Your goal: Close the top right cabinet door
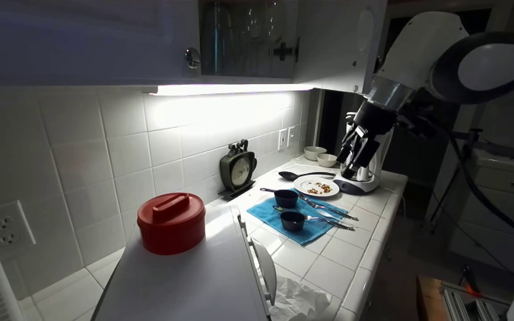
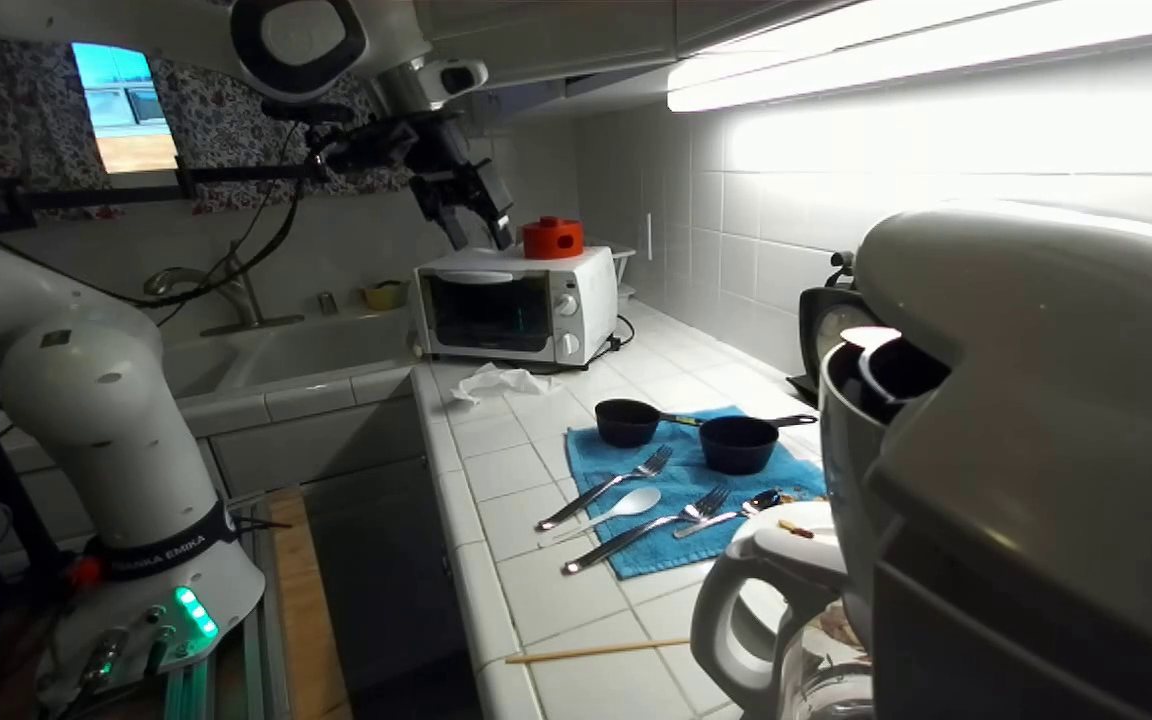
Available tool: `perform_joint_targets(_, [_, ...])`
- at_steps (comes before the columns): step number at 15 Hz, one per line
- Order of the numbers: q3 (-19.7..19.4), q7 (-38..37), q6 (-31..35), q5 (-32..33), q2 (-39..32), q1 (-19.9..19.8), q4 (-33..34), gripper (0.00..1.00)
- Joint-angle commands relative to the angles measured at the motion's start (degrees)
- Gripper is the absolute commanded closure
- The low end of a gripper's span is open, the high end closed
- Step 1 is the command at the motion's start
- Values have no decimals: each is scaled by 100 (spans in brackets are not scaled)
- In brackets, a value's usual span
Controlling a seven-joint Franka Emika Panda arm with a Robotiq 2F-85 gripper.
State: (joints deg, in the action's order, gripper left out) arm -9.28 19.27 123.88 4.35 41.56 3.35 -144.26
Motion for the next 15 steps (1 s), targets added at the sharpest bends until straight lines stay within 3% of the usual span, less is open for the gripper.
perform_joint_targets(1, [84, 376, -347, -134, 331, 237, 203, 0])
perform_joint_targets(9, [343, 662, -571, -54, 714, 661, 663, 0])
perform_joint_targets(15, [354, 511, -509, -88, 1058, 684, 894, 0])
